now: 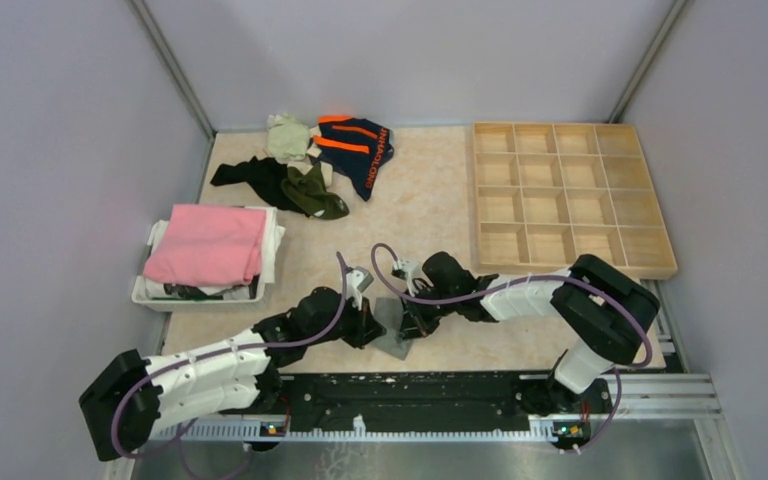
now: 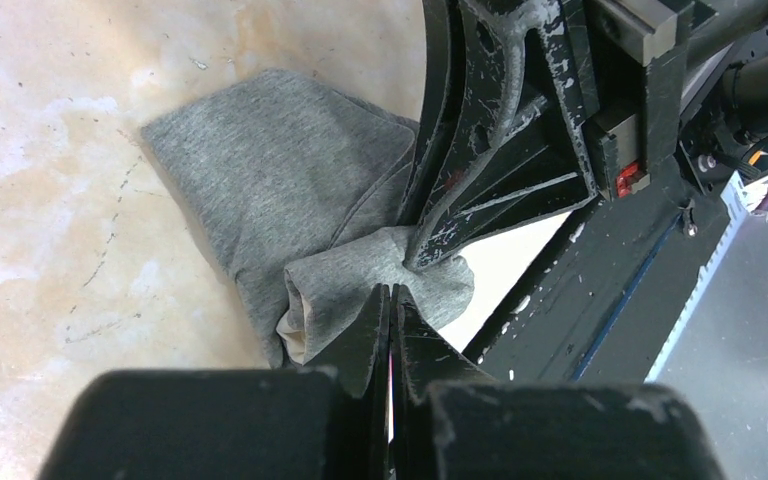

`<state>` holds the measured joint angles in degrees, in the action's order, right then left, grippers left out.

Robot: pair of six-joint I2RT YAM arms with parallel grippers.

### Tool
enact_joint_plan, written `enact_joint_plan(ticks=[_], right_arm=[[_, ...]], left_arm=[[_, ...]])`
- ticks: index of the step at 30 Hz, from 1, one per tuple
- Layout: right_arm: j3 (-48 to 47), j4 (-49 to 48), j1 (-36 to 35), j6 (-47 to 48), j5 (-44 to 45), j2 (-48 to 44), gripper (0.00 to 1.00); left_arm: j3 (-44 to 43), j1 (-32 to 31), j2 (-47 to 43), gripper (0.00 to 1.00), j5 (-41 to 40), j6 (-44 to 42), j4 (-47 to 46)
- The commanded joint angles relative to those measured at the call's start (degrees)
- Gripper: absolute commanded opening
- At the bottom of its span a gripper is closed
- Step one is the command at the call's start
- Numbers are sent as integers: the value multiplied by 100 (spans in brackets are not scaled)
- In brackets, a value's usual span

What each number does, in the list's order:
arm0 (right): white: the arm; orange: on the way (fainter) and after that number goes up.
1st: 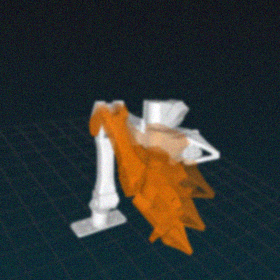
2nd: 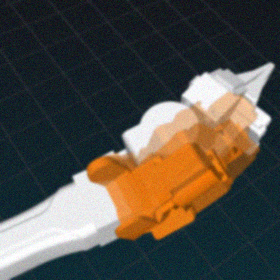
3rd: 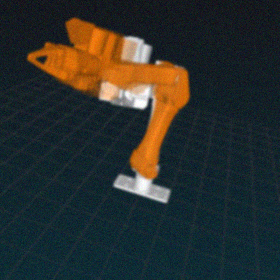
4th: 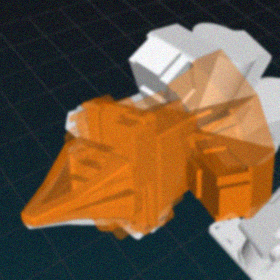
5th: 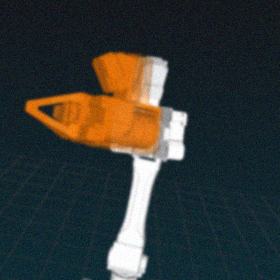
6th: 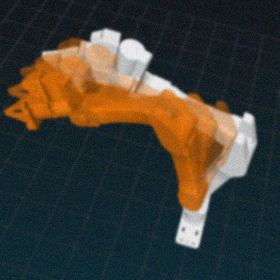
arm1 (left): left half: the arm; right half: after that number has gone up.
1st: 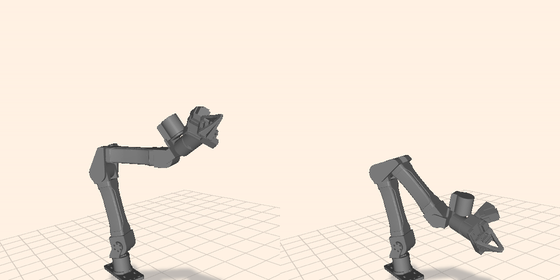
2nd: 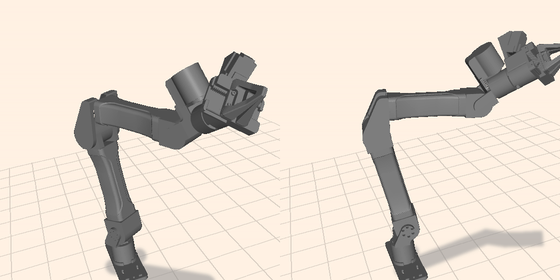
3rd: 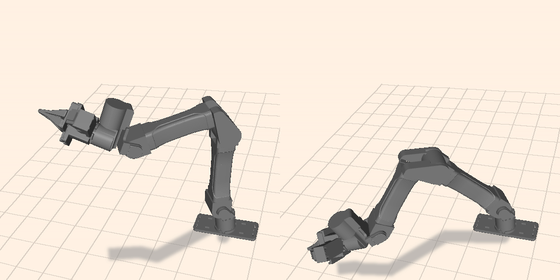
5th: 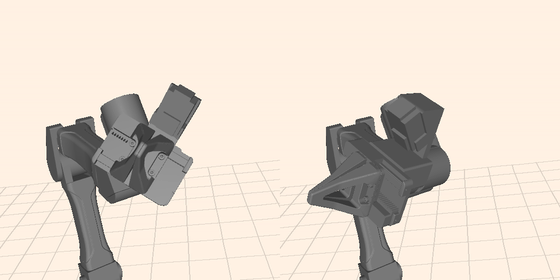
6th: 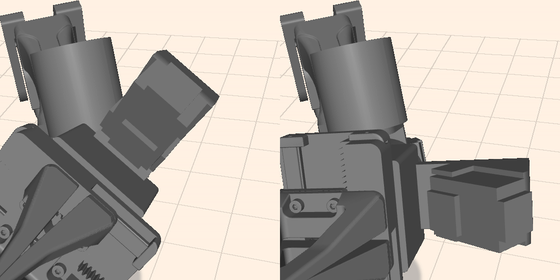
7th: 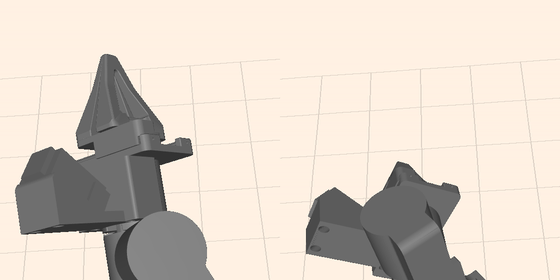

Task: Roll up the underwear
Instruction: Roll the underwear to the center of the board.

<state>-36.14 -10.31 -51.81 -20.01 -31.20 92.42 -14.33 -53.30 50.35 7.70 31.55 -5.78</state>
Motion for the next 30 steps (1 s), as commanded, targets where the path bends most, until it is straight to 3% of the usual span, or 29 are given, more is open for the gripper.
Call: enact_joint_plan(ticks=[1,12,20,30], right_arm=[[-163,280,58,206,228,136,3],[-224,443,57,222,411,-18,12],[-214,640,57,186,794,-654,22],[-166,1022,46,352,1307,-1311,21]], left_arm=[[89,4,183,0,71,-48,-463],[341,4,451,0,-176,54,-504],[383,10,710,0,-651,279,-415],[307,8,972,0,-688,323,-510]])
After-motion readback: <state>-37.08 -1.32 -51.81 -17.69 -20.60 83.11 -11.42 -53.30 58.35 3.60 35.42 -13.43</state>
